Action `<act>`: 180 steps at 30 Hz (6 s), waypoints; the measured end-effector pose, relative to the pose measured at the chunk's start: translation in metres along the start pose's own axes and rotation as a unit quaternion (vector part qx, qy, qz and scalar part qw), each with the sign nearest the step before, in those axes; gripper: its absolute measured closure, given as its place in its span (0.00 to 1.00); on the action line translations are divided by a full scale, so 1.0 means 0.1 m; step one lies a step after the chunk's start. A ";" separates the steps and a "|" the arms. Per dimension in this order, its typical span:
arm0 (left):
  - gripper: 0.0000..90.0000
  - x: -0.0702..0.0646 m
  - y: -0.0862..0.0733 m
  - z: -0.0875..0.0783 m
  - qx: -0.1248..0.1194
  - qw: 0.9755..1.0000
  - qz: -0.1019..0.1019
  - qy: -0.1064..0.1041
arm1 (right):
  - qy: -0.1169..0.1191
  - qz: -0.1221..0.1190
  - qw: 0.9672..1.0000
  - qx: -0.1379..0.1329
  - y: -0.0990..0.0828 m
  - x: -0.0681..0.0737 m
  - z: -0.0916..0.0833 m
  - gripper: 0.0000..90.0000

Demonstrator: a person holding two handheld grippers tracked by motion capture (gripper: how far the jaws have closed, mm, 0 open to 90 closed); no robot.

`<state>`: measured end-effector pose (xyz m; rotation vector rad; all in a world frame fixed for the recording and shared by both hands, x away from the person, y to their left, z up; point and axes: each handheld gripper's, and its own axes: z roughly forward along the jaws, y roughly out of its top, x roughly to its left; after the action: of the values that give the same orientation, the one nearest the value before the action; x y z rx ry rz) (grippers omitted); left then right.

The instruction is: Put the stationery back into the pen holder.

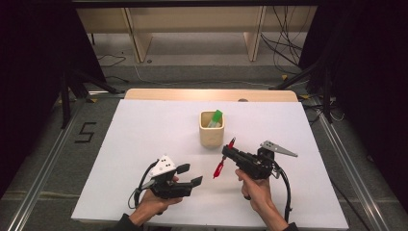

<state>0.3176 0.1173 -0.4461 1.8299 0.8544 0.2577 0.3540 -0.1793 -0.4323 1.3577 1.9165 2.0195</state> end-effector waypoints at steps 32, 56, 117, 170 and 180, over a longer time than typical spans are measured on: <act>0.25 0.38 -0.25 -0.35 0.022 0.999 0.012 0.047 | -0.048 -0.062 0.995 -0.057 0.90 0.05 0.28 0.89; 0.24 0.36 -0.31 -0.41 0.020 0.998 0.021 0.054 | -0.144 -0.071 0.986 -0.047 1.15 -0.28 0.79 0.89; 0.24 0.39 -0.30 -0.42 0.018 0.998 0.014 0.057 | -0.154 -0.066 0.986 -0.005 0.94 -0.39 0.75 0.43; 0.24 0.42 -0.26 -0.44 0.009 0.999 -0.003 0.049 | -0.085 -0.148 0.984 0.054 0.38 -0.08 0.06 0.22; 0.23 0.42 -0.27 -0.43 0.015 0.999 0.001 0.047 | -0.079 -0.158 0.981 0.077 0.19 -0.04 -0.04 0.21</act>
<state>0.3126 0.1813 -0.4600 1.8587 0.9260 0.3349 0.3638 -0.1888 -0.4185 1.1138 2.0950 1.5999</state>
